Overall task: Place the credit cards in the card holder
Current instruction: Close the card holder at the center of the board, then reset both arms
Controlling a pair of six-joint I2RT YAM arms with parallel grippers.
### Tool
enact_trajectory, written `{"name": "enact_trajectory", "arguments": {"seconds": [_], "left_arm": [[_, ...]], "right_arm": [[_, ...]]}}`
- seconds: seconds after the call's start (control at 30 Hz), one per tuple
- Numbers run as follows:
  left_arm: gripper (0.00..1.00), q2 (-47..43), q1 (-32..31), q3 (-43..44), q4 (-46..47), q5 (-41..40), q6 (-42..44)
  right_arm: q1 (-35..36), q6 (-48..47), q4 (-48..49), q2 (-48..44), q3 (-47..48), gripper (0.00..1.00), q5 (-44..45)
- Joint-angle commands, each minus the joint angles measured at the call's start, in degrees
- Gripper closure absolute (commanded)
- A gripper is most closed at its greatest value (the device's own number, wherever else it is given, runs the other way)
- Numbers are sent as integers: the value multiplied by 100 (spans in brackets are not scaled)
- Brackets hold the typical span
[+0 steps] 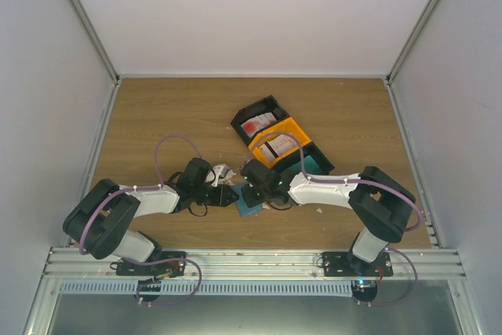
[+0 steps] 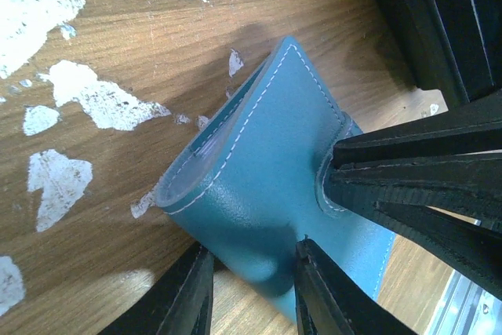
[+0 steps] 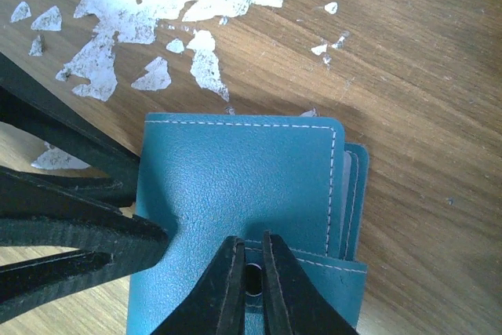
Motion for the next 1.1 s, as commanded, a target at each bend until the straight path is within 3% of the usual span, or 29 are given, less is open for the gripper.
{"name": "enact_trajectory", "arguments": {"seconds": [0.0, 0.2, 0.47, 0.63, 0.73, 0.8, 1.07], "left_arm": [[68, 10, -47, -8, -289, -248, 82], [68, -205, -42, 94, -407, -329, 39], [52, -975, -36, 879, -1382, -1117, 227], [34, -1843, -26, 1121, -2000, -1963, 110], [10, -2539, -16, 1416, -2490, -2403, 108], [2, -2968, -16, 1583, -2712, -2688, 86], [1, -4227, -7, 2401, -3618, -3195, 116]], "right_arm": [[267, 103, -598, 559, -479, 93, -182], [282, 140, -609, 6, -287, 90, 226], [159, 123, -734, -701, 741, 59, 1401], [-147, 188, -771, -1426, 532, 49, 1893], [-400, 104, -1082, -1940, 477, 44, 2279], [-550, 28, -1314, -2415, 464, 39, 2602], [-702, -360, -2167, -4421, 627, 18, 3618]]}}
